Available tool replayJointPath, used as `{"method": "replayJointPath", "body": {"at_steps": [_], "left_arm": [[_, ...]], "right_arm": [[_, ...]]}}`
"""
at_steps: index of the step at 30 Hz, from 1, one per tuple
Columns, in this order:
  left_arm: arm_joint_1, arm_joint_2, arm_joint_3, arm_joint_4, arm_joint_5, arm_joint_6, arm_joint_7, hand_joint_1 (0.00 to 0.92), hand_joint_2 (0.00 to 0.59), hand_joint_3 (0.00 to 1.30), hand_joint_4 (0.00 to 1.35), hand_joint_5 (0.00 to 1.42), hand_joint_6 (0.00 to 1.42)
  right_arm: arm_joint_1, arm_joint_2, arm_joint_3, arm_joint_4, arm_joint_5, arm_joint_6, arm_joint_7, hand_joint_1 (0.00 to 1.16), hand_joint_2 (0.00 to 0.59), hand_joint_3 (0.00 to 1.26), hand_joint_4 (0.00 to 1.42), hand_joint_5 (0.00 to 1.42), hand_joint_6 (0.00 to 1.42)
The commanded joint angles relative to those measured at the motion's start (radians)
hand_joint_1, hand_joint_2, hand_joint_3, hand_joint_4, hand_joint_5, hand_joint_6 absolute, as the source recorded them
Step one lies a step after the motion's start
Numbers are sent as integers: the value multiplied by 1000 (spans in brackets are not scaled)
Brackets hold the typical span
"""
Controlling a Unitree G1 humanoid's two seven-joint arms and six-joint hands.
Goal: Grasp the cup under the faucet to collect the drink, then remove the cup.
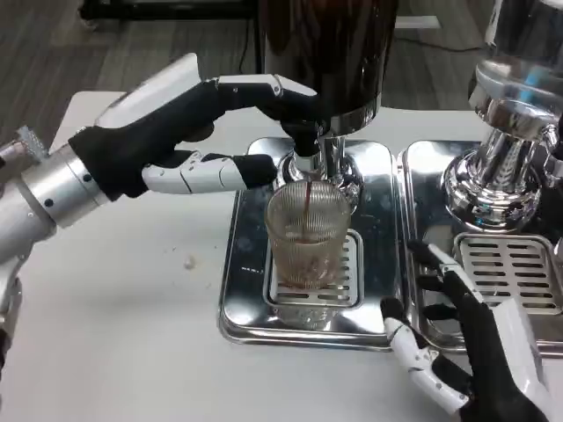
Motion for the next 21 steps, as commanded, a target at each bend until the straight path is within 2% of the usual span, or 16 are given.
{"method": "replayJointPath", "body": {"at_steps": [1, 7, 11, 15, 21], "left_arm": [[25, 4, -22, -18, 7, -4, -19, 0, 78, 353, 366, 397, 349], [26, 5, -21, -15, 6, -2, -17, 0, 79, 353, 370, 393, 348], [25, 4, -22, -14, 5, 1, -17, 0, 79, 353, 371, 390, 348], [24, 3, -22, -13, 6, 0, -16, 0, 78, 353, 371, 388, 348], [22, 4, -21, -8, 7, 2, -14, 0, 78, 356, 372, 387, 348]], "right_arm": [[-42, 5, -16, -35, 42, 46, 68, 463, 236, 36, 85, 228, 422], [-89, 6, -20, -62, 61, 106, 140, 481, 214, 0, 2, 154, 380], [-125, 0, -15, -67, 68, 152, 190, 481, 211, 0, 0, 90, 335], [-157, -5, -13, -59, 78, 187, 237, 469, 199, 0, 0, 17, 307], [-223, 5, -9, -13, 88, 226, 272, 465, 200, 0, 0, 1, 295]]}}
